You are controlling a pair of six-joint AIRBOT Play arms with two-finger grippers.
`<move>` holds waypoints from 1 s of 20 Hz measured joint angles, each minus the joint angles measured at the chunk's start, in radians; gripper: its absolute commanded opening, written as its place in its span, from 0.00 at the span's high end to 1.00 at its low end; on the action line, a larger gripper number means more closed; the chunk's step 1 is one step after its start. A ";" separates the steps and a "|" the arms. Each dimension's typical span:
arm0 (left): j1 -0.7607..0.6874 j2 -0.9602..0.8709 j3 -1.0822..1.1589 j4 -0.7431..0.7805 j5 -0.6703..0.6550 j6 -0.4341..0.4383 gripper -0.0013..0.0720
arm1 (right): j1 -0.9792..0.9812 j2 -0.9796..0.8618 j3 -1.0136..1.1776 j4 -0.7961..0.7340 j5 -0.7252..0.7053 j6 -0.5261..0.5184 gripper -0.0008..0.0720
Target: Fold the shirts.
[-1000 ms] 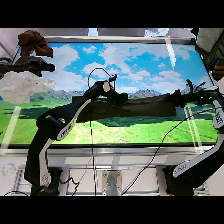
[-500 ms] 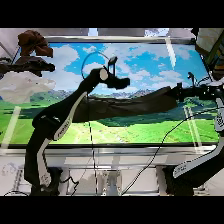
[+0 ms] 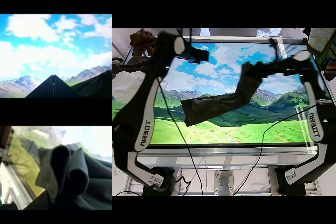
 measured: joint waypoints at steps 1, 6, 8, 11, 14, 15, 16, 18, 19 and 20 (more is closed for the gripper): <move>0.018 0.020 0.000 0.034 -0.029 0.009 0.97 | 0.073 -0.013 0.010 -0.014 -0.037 0.005 0.96; 0.081 0.070 0.000 0.110 -0.120 0.040 0.97 | 0.395 -0.174 0.031 0.010 -0.163 0.017 0.77; 0.091 0.077 0.000 0.120 -0.134 0.050 0.97 | 0.492 -0.242 0.034 0.037 -0.194 0.002 0.45; 0.098 0.082 0.000 0.130 -0.159 0.066 0.97 | 0.544 -0.287 0.056 0.010 -0.258 -0.011 0.44; 0.100 0.084 -0.008 0.133 -0.175 0.073 0.97 | 0.476 -0.282 0.118 -0.181 -0.233 0.045 0.44; 0.101 0.084 -0.012 0.134 -0.179 0.073 0.97 | 0.433 -0.272 0.135 -0.259 -0.222 0.072 0.44; 0.101 0.084 -0.018 0.131 -0.182 0.074 0.97 | 0.380 -0.261 0.148 -0.329 -0.201 0.097 0.42; 0.101 0.084 -0.026 0.120 -0.186 0.074 0.97 | 0.272 -0.250 0.163 -0.415 -0.139 0.129 0.39; 0.101 0.084 -0.029 0.116 -0.186 0.073 0.97 | 0.220 -0.251 0.167 -0.443 -0.096 0.141 0.39; 0.101 0.084 -0.031 0.109 -0.185 0.072 0.97 | 0.167 -0.258 0.171 -0.460 -0.048 0.150 0.38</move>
